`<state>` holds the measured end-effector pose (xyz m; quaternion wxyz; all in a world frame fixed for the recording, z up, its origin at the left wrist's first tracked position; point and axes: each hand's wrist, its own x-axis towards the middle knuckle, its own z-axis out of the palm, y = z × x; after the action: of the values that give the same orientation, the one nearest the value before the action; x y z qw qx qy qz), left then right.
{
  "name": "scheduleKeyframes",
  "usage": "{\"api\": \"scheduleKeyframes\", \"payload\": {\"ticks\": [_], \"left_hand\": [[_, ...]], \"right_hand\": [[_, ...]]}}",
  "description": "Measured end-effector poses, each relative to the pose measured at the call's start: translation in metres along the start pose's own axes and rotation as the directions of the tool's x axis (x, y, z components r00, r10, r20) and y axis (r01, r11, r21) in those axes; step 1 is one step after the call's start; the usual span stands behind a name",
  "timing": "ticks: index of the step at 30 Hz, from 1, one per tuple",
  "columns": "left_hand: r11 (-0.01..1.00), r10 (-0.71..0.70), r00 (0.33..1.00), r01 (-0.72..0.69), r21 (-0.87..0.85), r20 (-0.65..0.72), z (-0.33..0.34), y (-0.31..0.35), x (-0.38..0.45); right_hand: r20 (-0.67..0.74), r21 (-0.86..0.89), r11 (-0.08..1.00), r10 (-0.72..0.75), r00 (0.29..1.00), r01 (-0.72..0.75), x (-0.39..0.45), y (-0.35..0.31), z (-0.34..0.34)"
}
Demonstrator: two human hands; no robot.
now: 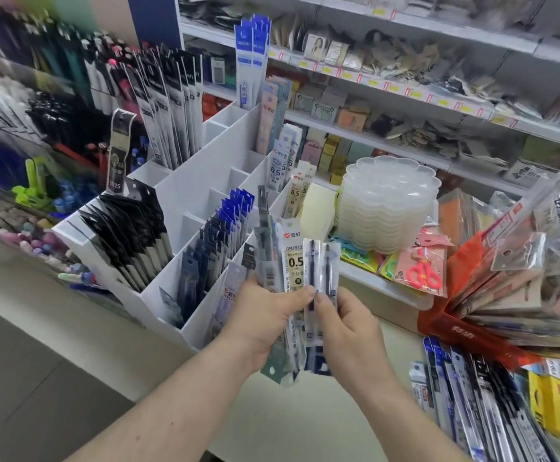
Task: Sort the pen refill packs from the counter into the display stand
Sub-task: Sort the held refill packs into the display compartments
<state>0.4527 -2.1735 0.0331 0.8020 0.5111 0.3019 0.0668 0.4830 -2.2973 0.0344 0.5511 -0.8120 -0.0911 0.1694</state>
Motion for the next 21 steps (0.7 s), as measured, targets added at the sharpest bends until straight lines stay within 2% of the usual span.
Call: {"api": "scheduleKeyframes", "payload": {"ticks": [4, 7, 11, 14, 18, 21], "left_hand": [[1.0, 0.015, 1.0, -0.014, 0.018, -0.02, 0.0, -0.002, 0.0], [1.0, 0.014, 1.0, -0.014, 0.015, -0.01, -0.005, 0.002, -0.001], [1.0, 0.007, 1.0, -0.008, 0.015, 0.009, -0.007, 0.007, -0.003], [0.999, 0.004, 1.0, -0.005, 0.045, 0.016, -0.006, 0.007, -0.003], [0.997, -0.013, 1.0, 0.011, 0.081, 0.029, -0.005, 0.007, 0.0], [0.995, -0.031, 0.999, 0.028, 0.093, 0.034, -0.005, 0.005, 0.002]], "right_hand": [[0.016, -0.005, 1.0, 0.001, 1.0, -0.001, 0.001, 0.001, 0.001], [0.032, 0.026, 0.998, -0.062, 0.998, 0.061, 0.004, -0.002, -0.01], [0.221, 0.173, 0.983, -0.094, 0.971, 0.055, 0.004, -0.012, -0.022], [0.309, 0.141, 0.989, -0.085, 0.947, 0.042, 0.007, -0.011, -0.021], [0.289, 0.114, 0.993, -0.064, 0.955, 0.032, 0.013, -0.008, -0.023], [0.298, 0.05, 0.995, -0.1, 0.949, 0.089, 0.016, -0.007, -0.03]]}}
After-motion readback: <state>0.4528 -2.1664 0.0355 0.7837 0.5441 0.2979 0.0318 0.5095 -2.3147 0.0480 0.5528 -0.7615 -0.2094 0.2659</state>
